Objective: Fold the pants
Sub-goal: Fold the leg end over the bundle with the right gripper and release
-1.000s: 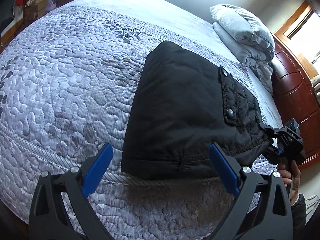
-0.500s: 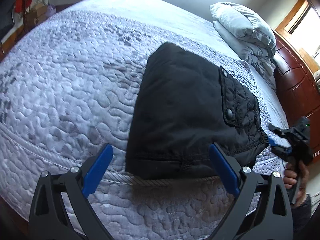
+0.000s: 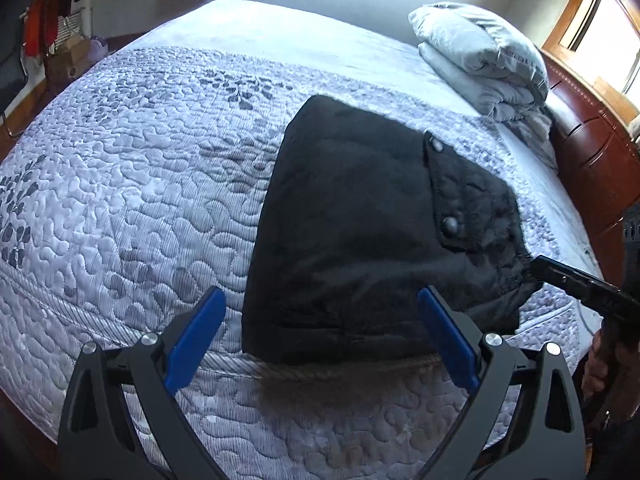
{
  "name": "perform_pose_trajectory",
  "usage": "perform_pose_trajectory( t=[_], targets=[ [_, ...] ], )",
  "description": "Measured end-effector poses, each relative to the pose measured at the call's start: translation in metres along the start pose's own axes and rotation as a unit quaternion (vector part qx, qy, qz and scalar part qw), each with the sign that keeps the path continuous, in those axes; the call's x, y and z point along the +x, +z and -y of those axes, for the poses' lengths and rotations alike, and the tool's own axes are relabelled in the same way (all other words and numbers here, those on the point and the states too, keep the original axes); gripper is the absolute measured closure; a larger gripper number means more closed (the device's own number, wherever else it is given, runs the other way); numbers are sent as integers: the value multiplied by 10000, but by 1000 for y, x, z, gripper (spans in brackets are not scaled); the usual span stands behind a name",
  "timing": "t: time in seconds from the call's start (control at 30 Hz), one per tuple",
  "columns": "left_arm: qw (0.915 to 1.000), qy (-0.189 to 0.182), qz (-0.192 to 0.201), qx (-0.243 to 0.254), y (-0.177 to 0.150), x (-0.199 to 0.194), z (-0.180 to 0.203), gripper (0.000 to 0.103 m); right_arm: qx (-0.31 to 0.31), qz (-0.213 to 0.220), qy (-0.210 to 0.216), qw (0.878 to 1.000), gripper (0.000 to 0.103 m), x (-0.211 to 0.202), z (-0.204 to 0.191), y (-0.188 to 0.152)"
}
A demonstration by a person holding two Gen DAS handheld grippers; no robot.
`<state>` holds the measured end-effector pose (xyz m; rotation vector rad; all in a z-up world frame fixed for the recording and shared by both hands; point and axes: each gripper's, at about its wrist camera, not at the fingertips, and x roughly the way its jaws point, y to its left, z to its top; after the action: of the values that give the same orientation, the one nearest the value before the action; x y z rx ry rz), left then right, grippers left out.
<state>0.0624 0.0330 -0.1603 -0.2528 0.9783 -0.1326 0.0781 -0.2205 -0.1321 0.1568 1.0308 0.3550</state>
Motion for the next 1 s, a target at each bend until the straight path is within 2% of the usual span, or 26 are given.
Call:
perform_pose_trajectory(
  t=[0.13,0.3,0.4,0.47,0.57,0.7,0.87,1.0],
  targets=[
    [9998,61,-207,-14,-6,18,-4,7,31,-97,-60,9999,56,12,3,-7],
    [9993,-71,-304,-186,-10,28,-12,5,-117,-205,-189,9995,57,23,3,-11],
    [9995,-38,-302,-62,-4,22,-9,6,60,-85,74,9999,57,11,9,-5],
    [9998,-94,-188,4,7,14,-8,6,205,110,206,9995,56,0,15,4],
    [9998,-184,85,87,34,6,-4,6,229,339,71,9991,55,-9,23,25],
    [9986,-209,230,438,76,25,14,6,329,458,-28,9984,54,0,34,54],
    [9974,-343,-143,621,104,67,30,6,363,280,-85,9989,54,30,44,76],
    [9968,-360,-447,561,106,90,27,6,439,98,-87,9990,54,50,49,74]
  ],
)
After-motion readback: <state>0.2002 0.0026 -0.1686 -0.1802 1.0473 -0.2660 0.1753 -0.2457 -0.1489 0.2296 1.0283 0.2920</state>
